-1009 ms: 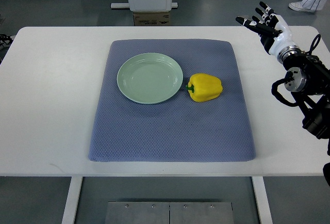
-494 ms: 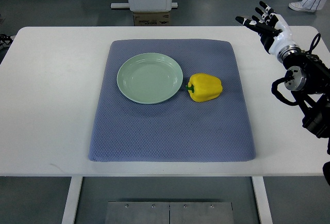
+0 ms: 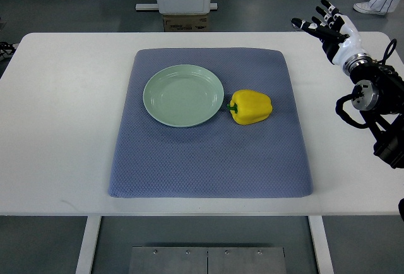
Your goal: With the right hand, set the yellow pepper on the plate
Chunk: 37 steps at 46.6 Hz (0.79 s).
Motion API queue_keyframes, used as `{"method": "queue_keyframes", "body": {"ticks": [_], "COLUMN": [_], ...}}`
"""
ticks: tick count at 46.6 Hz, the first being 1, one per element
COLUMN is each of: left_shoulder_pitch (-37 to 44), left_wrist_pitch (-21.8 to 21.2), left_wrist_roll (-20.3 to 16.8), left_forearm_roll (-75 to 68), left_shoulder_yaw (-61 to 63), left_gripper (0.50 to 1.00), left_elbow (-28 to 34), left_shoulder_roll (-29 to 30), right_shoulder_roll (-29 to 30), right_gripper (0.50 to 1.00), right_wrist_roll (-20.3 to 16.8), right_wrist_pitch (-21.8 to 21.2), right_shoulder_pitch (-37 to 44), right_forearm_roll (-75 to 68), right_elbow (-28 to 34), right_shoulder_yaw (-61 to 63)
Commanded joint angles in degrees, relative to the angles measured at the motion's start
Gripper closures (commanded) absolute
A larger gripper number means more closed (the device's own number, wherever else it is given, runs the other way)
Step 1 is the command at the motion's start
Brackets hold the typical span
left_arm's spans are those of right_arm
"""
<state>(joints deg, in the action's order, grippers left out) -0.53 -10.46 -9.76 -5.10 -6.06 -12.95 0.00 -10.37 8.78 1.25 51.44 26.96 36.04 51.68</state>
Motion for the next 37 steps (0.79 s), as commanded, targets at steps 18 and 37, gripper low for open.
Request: {"method": "queue_keyframes", "body": {"ticks": [18,37], "left_shoulder_pitch": [0.0,0.0], "left_wrist_pitch": [0.0,0.0], "left_wrist_roll": [0.0,0.0], "left_forearm_roll": [0.0,0.0], "left_shoulder_yaw": [0.0,0.0], "left_gripper": [0.5,0.5], "left_elbow": [0.0,0.0], "left_shoulder_roll": [0.0,0.0], "right_shoulder_roll": [-3.9,-9.1], "right_gripper": [0.502,0.502], "right_wrist_roll": [6.2,14.2], "right_wrist_pitch": [-3.4,-8.0], "right_shoulder_pitch": [2.4,8.9], "right_forearm_roll": [0.6,8.0], "right_elbow": [0.4,6.0], "right_shoulder_yaw": [-14.3,-32.9]}}
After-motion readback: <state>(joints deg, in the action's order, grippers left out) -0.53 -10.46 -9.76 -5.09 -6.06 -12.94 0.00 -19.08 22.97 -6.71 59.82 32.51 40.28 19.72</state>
